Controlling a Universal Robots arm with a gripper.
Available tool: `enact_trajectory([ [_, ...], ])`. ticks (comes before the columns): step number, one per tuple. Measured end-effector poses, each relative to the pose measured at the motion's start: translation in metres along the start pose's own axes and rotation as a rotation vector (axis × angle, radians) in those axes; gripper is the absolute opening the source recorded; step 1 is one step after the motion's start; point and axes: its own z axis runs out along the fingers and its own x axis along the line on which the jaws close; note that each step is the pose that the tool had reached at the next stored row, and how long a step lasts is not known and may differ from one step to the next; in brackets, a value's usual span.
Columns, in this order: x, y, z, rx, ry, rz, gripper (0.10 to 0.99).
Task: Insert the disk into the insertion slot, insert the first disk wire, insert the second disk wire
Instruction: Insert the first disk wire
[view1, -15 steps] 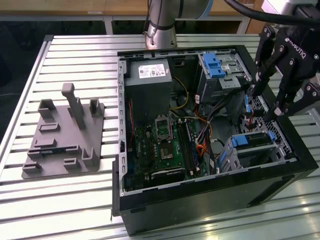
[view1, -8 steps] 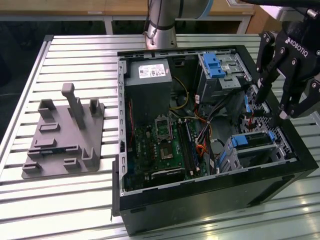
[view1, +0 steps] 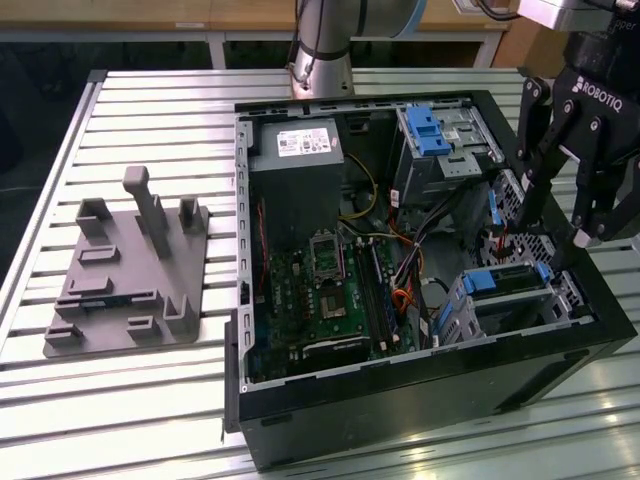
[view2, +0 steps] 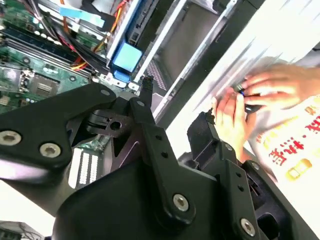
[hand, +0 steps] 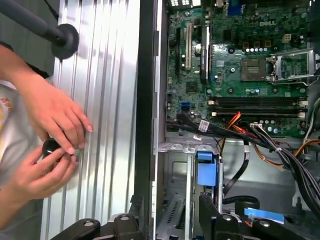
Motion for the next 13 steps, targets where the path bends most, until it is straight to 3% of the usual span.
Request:
enact_trajectory([
  [3, -0.0001, 0.0, 0.0001, 0.0, 0.0008, 0.0, 0.545],
  [6, -0.0027, -0.0002, -0.0001, 0.0, 0.0007, 0.003, 0.408],
  [13, -0.0082, -0.0059, 0.001, -0.006, 0.0002, 0.025, 0.408],
])
